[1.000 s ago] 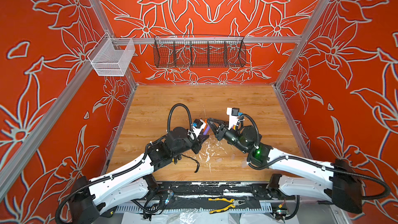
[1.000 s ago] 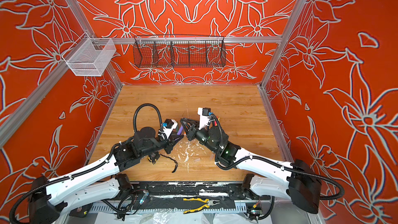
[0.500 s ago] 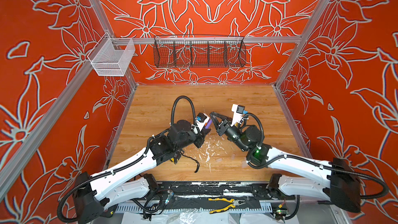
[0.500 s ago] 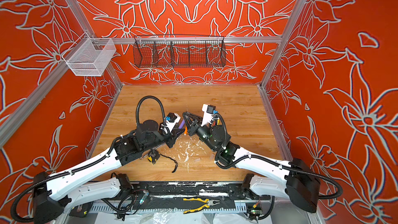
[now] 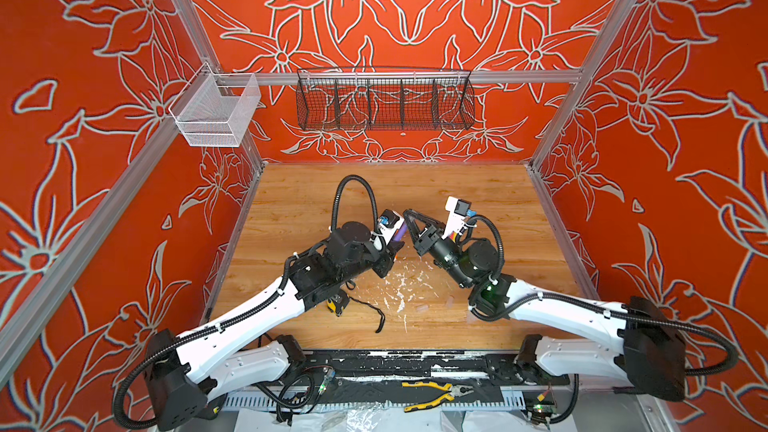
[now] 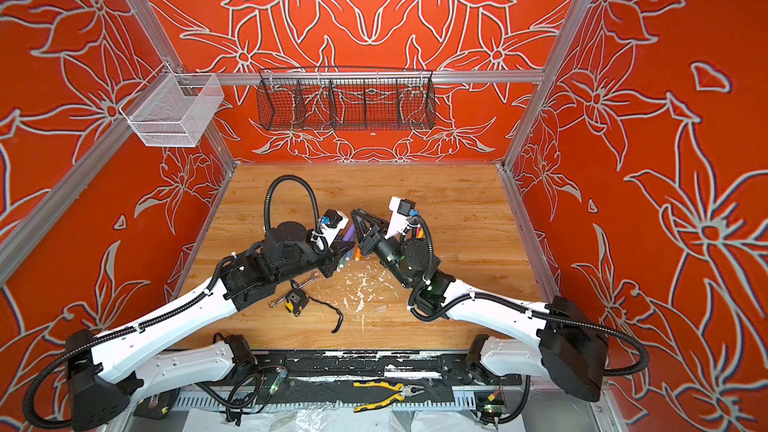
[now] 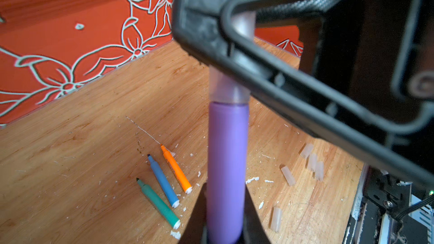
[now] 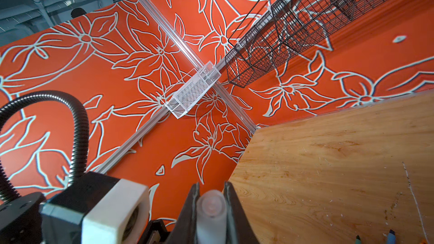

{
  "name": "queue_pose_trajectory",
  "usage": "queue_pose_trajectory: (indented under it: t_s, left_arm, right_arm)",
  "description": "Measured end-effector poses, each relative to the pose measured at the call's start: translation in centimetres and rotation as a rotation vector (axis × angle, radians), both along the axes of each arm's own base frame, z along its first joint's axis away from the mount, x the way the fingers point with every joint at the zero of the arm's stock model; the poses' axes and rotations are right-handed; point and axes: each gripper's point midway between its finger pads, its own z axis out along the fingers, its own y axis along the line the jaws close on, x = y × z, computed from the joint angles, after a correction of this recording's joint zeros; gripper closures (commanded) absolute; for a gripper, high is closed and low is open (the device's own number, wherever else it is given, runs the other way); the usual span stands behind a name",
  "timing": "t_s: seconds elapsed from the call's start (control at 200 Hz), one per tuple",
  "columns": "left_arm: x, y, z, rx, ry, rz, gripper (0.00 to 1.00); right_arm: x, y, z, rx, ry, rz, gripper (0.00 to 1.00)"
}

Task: Insert the pens into the pen caps
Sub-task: 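Press the cap down onto the purple marker with the right gripper, then open the right gripper and draw it back from the capped marker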

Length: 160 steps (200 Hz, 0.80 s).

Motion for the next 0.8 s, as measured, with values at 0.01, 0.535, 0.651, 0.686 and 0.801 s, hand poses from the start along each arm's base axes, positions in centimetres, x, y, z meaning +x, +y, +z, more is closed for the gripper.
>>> queue_pose_trajectory:
  t_s: [0.01,0.535,0.651,0.686,0.801]
  left_arm:
    - [0.0,0.0,0.1,0.001,-0.001,0.001,1.0]
    - [-0.1,1.0,-0.1,0.006,0.036,-0.033,1.0]
    - [-1.4,1.3,-0.6,-0.025,0.041,-0.064,1.0]
    - [-1.6,1.4,-0.8,-0.038,0.04,-0.066,1.0]
    - [-0.1,2.6,1.1,-0.141,-0.031,0.03,1.0]
  right_arm:
    - [0.0,0.0,0.0,0.001,0.0,0.002,1.0]
    - [-0.1,0.6,0.0,0.034,0.008,0.015,0.92]
    - [-1.3,0.9,-0.1,-0.008,0.025,0.04,0.76]
    - [-1.7,1.0,-0.2,-0.027,0.032,0.053,0.72]
    - [-4.4,2.3,-3.9,-0.209,0.107,0.142,0.55]
